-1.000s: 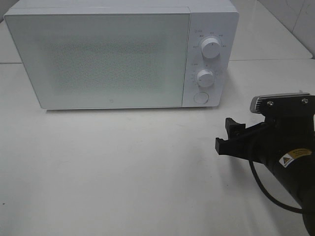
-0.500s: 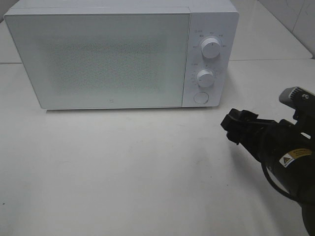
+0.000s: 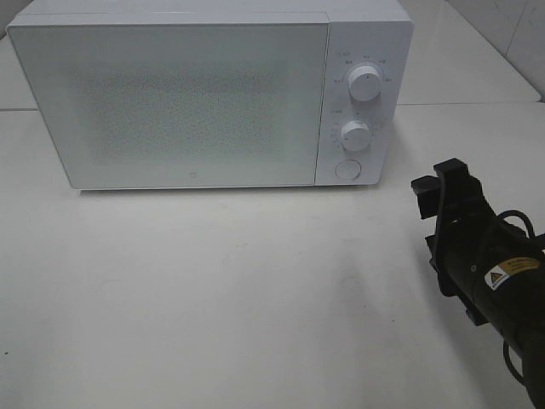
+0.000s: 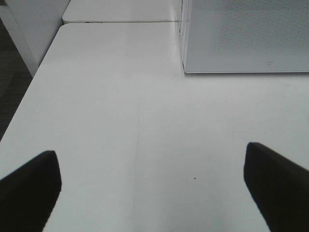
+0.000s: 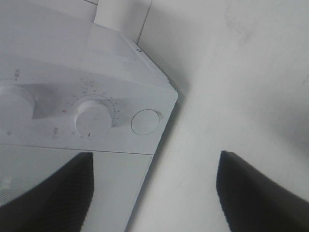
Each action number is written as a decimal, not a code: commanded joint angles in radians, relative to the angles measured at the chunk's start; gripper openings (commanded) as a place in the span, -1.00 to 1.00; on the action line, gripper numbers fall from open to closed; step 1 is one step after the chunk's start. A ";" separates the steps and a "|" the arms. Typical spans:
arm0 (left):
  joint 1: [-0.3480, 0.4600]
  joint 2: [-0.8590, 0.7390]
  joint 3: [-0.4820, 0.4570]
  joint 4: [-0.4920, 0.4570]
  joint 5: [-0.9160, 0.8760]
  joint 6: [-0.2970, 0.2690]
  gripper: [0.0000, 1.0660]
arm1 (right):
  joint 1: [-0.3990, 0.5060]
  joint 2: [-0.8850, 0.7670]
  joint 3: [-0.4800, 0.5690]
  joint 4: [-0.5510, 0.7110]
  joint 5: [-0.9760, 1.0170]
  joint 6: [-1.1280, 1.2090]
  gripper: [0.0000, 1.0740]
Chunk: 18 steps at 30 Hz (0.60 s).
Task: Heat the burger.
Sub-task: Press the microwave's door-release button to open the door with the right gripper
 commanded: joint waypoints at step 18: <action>0.001 -0.024 0.003 0.001 -0.004 -0.001 0.83 | 0.003 0.000 -0.001 -0.006 -0.132 0.371 -1.00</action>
